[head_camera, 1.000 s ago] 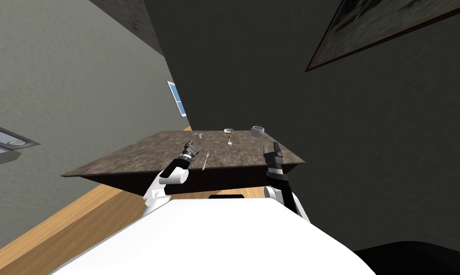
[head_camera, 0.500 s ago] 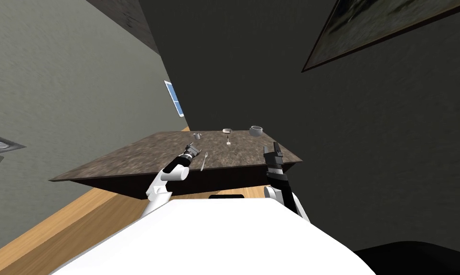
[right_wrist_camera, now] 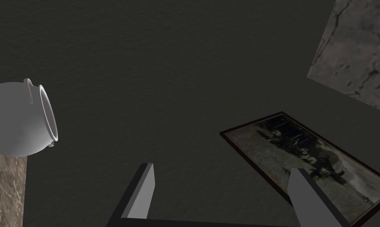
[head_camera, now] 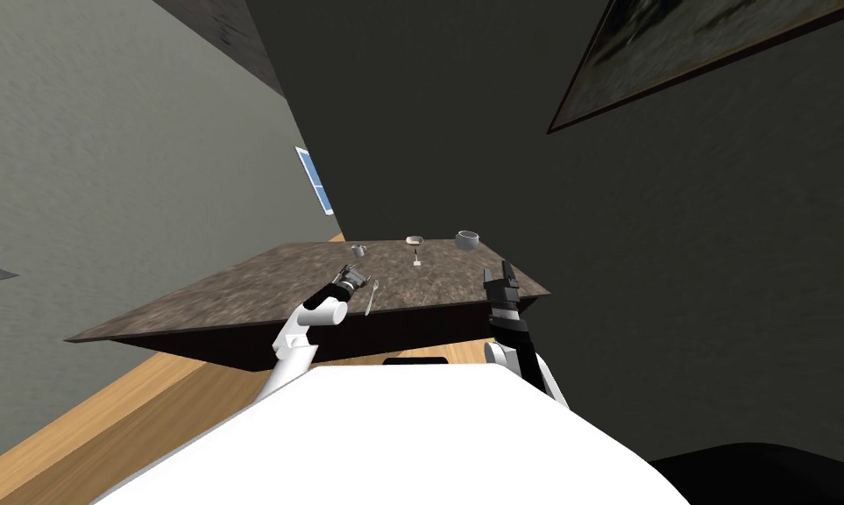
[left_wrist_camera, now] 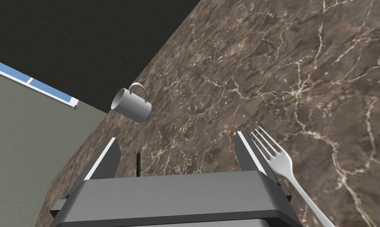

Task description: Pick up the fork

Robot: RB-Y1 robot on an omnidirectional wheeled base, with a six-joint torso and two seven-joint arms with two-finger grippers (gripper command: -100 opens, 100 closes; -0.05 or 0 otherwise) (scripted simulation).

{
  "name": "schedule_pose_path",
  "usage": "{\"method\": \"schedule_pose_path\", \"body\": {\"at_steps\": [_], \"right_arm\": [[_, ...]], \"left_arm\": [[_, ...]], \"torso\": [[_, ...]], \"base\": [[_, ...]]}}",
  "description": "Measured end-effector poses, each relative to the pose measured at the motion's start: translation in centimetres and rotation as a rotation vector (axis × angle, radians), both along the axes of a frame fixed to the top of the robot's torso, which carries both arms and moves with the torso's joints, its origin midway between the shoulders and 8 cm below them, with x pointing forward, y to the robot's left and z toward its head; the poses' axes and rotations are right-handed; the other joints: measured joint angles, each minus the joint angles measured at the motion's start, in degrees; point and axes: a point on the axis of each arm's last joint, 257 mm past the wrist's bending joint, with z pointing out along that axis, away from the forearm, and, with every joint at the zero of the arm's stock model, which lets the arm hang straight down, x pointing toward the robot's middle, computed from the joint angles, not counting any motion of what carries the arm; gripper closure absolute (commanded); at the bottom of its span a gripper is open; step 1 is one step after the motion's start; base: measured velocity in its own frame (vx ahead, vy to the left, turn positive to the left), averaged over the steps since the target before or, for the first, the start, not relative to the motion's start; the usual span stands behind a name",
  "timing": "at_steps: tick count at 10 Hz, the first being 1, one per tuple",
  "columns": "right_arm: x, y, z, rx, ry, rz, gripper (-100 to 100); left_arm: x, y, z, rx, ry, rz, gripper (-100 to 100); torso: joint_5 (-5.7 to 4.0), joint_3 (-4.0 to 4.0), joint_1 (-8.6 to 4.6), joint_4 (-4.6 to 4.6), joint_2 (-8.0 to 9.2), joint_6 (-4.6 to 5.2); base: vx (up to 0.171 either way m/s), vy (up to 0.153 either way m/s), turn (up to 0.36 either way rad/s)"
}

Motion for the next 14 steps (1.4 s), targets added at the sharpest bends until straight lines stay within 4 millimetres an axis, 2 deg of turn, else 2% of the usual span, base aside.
{"method": "schedule_pose_path", "body": {"at_steps": [5, 14], "right_arm": [[0.0, 0.0, 0.0, 0.0, 0.0, 0.0, 0], [0.0, 0.0, 0.0, 0.0, 0.0, 0.0, 0]], "left_arm": [[0.5, 0.8, -3.1, -0.121, 0.123, 0.044, -100], [-0.2, 2.4, -7.8, -0.319, 0.348, 0.159, -100]], "torso": [[0.0, 0.0, 0.0, 0.0, 0.0, 0.0], [0.0, 0.0, 0.0, 0.0, 0.0, 0.0]], "base": [[0.005, -0.009, -0.041], [0.005, -0.009, -0.043]]}}
